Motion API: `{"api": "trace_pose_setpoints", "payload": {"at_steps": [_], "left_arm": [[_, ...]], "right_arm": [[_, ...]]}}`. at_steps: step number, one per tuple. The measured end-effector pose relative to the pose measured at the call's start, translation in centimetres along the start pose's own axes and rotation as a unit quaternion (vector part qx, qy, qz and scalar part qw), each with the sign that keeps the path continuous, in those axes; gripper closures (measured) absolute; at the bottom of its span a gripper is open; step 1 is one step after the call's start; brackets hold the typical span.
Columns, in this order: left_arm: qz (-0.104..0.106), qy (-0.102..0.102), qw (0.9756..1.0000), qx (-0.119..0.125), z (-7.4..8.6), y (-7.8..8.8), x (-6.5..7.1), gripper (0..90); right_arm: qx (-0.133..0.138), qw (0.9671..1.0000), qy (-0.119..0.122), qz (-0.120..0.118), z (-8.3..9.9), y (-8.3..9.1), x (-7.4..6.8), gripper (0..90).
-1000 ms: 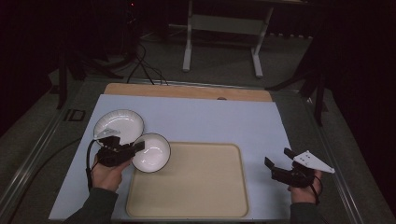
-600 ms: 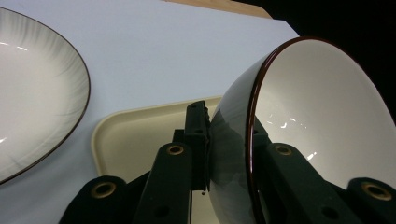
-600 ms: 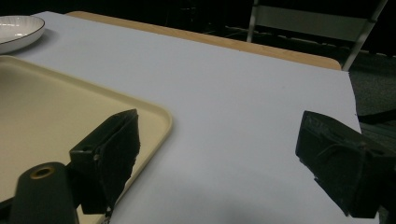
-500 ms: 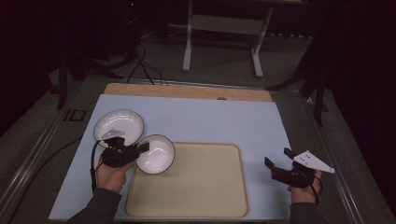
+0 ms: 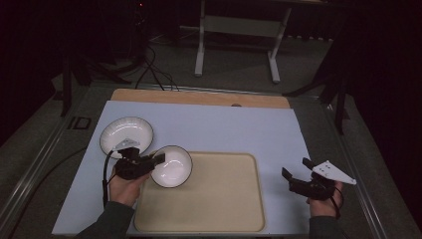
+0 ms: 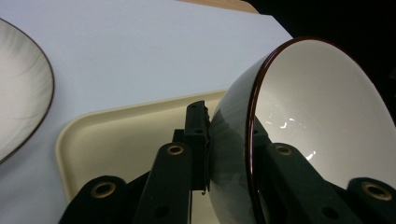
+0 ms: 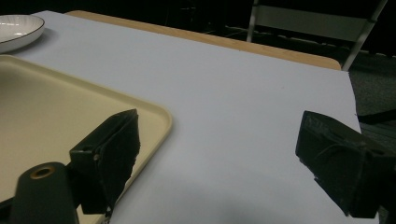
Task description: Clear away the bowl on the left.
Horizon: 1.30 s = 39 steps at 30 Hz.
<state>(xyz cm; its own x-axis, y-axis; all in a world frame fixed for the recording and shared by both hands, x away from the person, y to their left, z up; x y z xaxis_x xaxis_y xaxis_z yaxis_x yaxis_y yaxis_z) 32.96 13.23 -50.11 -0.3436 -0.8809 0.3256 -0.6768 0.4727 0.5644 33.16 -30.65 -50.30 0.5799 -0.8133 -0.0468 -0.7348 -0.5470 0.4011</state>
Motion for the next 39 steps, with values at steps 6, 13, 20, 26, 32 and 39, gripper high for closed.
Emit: {"api": "trace_pose_setpoints", "payload": {"at_steps": [6, 13, 20, 26, 32, 39], "left_arm": [[0.005, -0.004, 1.0, -0.004, 0.2, -0.5, 0.6, 79.4], [0.011, -0.009, 0.9999, -0.008, 0.4, -0.9, 1.2, 79.3], [0.017, -0.012, 0.9997, -0.013, 0.8, -1.7, 1.8, 79.2], [0.021, -0.018, 0.9995, -0.016, 1.0, -2.1, 2.3, 79.1], [0.021, -0.023, 0.9993, -0.02, 1.3, -2.5, 2.7, 79.1], [0.019, -0.029, 0.999, -0.027, 1.6, -3.0, 2.9, 79.1]], "right_arm": [[0.0, 1.0, 0.001, 0.0, 0.0, 0.0, 0.0, 13.3], [-0.001, 1.0, 0.002, 0.0, 0.0, 0.0, 0.0, 13.3], [-0.001, 1.0, 0.002, 0.0, 0.0, 0.0, 0.0, 13.3], [-0.001, 1.0, 0.002, 0.0, 0.0, 0.0, 0.0, 13.3], [-0.001, 1.0, 0.002, 0.0, 0.0, 0.0, 0.0, 13.3], [-0.001, 1.0, 0.001, 0.0, 0.0, 0.0, 0.0, 13.3]]}}
Point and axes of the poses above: each handheld gripper's, and its own axes: y roughly backward along the jaws, z roughly out of its underside, x roughly to its right, the point moved 8 cm from there along -y, roughly forward along the jaws, and after that the axes turned 9 degrees about -z, right-handed, at the moved point
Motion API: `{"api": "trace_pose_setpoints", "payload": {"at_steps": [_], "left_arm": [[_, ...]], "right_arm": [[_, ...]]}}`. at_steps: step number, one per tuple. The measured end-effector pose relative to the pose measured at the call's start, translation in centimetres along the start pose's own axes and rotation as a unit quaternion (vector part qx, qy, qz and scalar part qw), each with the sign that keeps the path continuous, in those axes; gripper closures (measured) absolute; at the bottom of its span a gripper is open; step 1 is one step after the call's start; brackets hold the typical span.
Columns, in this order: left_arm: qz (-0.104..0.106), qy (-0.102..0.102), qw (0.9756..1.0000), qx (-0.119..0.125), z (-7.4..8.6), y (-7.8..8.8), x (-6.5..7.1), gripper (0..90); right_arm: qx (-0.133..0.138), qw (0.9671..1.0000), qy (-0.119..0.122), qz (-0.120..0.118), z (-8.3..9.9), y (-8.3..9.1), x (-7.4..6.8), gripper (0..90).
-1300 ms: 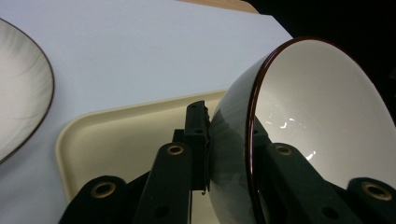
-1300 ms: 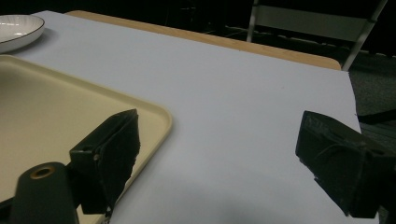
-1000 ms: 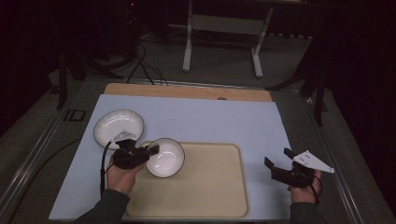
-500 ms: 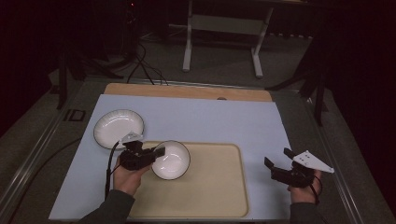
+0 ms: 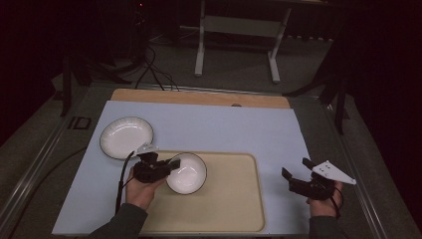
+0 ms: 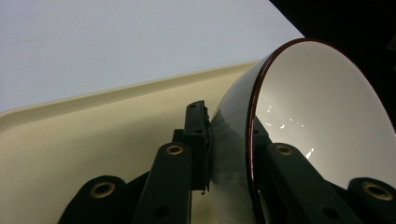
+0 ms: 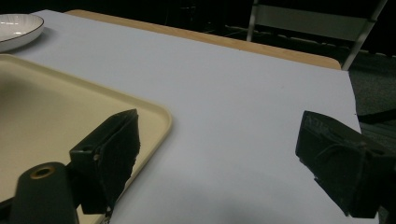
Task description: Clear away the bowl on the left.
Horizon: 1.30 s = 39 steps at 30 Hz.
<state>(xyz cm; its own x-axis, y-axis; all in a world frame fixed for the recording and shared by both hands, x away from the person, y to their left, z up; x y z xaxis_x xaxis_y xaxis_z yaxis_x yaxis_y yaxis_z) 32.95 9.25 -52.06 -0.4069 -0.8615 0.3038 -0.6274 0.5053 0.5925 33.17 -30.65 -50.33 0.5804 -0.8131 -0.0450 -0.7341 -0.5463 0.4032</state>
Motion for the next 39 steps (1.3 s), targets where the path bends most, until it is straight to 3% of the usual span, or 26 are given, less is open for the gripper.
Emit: {"api": "trace_pose_setpoints", "payload": {"at_steps": [23, 34, 39], "left_arm": [[-0.009, -0.008, 0.9998, -0.014, 0.7, -1.3, 0.4, 79.0], [-0.028, -0.01, 0.9986, -0.044, 1.7, -2.7, -0.1, 78.2], [-0.028, 0.01, 0.9977, -0.06, 2.3, -3.8, -0.4, 76.6]], "right_arm": [[0.0, 1.0, 0.0, -0.001, 0.0, 0.0, 0.0, 13.3], [-0.001, 1.0, 0.002, 0.0, 0.0, 0.0, 0.0, 13.3], [0.0, 1.0, 0.001, -0.001, 0.0, 0.0, 0.0, 13.3]]}}
Point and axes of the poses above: each handheld gripper's, and its own axes: y roughly backward along the jaws, z roughly out of its underside, x roughly to its right, the point moved 8 cm from there along -y, roughly forward along the jaws, and after that the axes turned 9 degrees about -z, right-handed, at the moved point
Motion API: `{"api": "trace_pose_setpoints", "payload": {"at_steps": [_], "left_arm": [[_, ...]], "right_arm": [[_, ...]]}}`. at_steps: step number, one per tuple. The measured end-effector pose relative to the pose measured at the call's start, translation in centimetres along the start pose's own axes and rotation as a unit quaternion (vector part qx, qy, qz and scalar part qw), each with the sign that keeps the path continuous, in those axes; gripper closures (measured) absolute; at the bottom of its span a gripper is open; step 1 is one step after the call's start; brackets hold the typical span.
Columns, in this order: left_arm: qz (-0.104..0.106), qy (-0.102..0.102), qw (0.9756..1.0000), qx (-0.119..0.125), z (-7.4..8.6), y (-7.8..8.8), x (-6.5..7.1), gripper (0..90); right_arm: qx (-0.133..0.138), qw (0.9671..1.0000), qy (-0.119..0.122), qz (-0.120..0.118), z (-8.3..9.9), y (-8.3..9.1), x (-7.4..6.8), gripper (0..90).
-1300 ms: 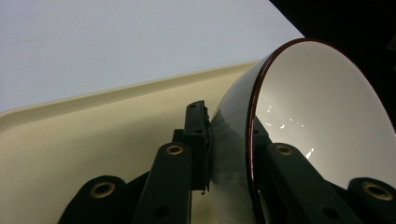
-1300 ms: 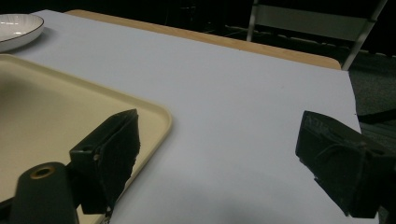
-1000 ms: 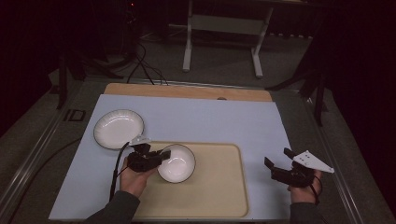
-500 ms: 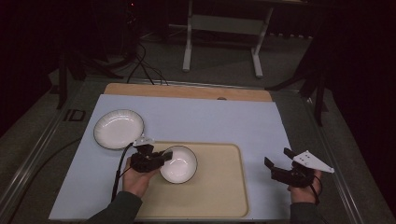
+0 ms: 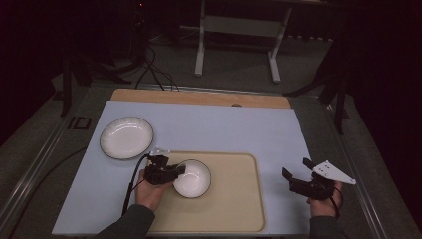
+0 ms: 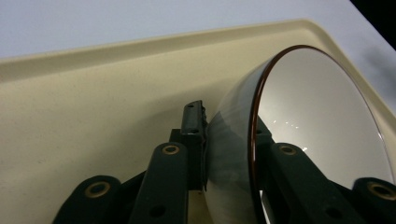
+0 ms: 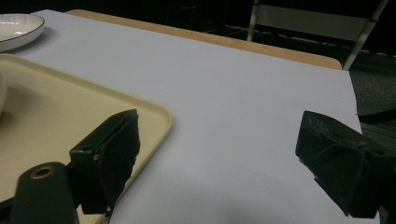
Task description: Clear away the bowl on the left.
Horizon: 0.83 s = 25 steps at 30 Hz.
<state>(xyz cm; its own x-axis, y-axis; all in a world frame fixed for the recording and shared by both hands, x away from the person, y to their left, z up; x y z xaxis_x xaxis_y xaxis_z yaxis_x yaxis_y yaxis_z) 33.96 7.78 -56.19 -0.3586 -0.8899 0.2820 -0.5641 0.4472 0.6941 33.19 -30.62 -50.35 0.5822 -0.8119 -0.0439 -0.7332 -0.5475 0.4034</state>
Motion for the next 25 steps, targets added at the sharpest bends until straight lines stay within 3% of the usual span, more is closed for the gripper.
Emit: {"api": "trace_pose_setpoints", "payload": {"at_steps": [2, 4, 7, 10, 14, 17, 18, 19, 21, 25], "left_arm": [[-0.003, -0.002, 1.0, -0.003, 0.1, -0.2, -0.3, 74.0], [-0.017, 0.003, 0.9998, -0.007, 0.0, -0.1, -0.8, 61.7], [-0.024, 0.012, 0.9996, 0.009, -0.5, 1.1, -1.6, 50.0], [-0.057, -0.01, 0.9976, 0.038, -1.1, 3.2, -2.5, 43.0], [-0.117, -0.046, 0.9883, 0.086, -1.8, 6.5, -4.6, 33.6], [-0.174, -0.054, 0.9759, 0.121, -1.8, 8.8, -6.9, 30.3], [-0.189, -0.047, 0.9718, 0.133, -1.8, 9.6, -7.8, 30.4], [-0.197, -0.036, 0.9695, 0.142, -1.7, 10.2, -8.5, 30.3], [-0.205, -0.013, 0.9662, 0.155, -1.6, 11.2, -9.9, 28.9], [-0.213, 0.006, 0.9644, 0.157, -1.1, 11.8, -11.3, 28.8]], "right_arm": [[0.0, 1.0, 0.001, 0.0, 0.0, 0.0, 0.0, 13.3], [0.0, 1.0, 0.0, 0.0, 0.0, 0.0, -0.1, 13.3], [0.001, 1.0, -0.001, 0.0, 0.0, 0.1, 0.0, 13.3], [0.001, 1.0, -0.002, -0.001, 0.0, 0.1, 0.0, 13.3], [0.001, 1.0, -0.001, -0.001, 0.0, 0.1, 0.0, 13.3], [0.001, 1.0, -0.001, 0.0, 0.0, 0.1, 0.0, 13.3], [0.001, 1.0, -0.001, 0.0, 0.0, 0.1, -0.1, 13.3], [0.001, 1.0, -0.001, 0.0, 0.0, 0.1, -0.1, 13.3], [0.001, 1.0, -0.001, -0.001, 0.0, 0.1, -0.1, 13.3], [-0.002, 1.0, -0.001, -0.001, 0.0, 0.0, -0.1, 13.3]]}}
Point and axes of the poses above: each handheld gripper's, and its own axes: y roughly backward along the jaws, z roughly out of its underside, x roughly to its right, the point moved 8 cm from there along -y, roughly forward along the jaws, and after that the axes turned 9 degrees about -z, right-handed, at the moved point
